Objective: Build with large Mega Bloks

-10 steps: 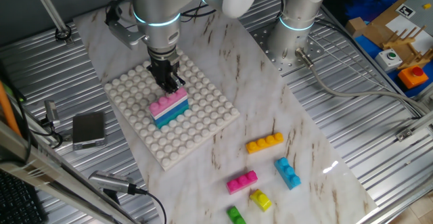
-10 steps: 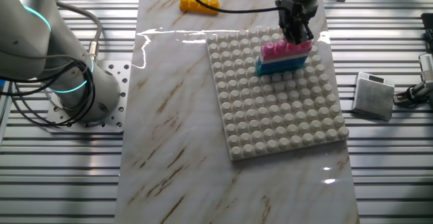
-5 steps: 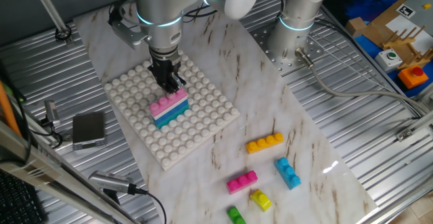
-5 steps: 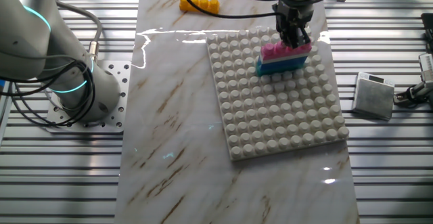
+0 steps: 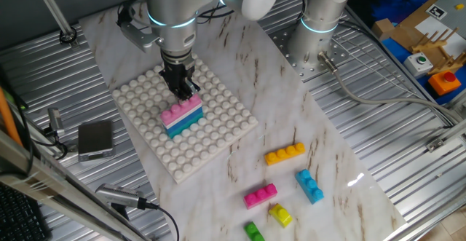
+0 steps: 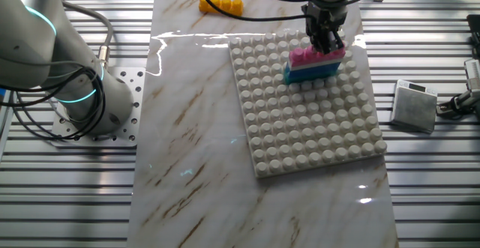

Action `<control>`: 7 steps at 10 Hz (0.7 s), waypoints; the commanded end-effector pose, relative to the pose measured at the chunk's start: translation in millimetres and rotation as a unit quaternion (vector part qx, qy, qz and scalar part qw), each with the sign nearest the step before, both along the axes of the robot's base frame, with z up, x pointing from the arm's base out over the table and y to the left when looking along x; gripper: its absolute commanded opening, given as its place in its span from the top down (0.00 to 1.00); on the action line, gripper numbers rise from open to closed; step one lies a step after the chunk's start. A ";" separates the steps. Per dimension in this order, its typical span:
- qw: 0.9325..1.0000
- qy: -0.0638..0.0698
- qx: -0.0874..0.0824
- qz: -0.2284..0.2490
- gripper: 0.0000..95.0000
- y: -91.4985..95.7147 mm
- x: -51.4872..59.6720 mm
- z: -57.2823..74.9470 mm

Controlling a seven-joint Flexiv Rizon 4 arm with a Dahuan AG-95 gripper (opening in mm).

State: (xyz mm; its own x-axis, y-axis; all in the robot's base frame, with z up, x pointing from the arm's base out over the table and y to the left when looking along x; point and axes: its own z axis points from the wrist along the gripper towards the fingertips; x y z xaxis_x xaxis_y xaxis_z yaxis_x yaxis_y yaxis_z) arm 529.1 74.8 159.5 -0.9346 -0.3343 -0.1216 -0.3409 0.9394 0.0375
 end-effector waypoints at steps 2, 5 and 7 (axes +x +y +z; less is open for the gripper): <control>1.000 0.002 -0.001 0.000 1.00 2.2 2.5 5.4; 1.000 0.004 -0.001 0.001 1.00 2.2 13.0 10.3; 1.000 0.006 -0.001 0.000 1.00 4.2 23.2 12.4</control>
State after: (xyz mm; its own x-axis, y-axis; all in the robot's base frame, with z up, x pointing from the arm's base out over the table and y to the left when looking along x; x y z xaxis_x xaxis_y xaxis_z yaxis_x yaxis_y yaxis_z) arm 556.0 81.7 169.9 -0.9370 -0.3331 -0.1052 -0.3391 0.9397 0.0445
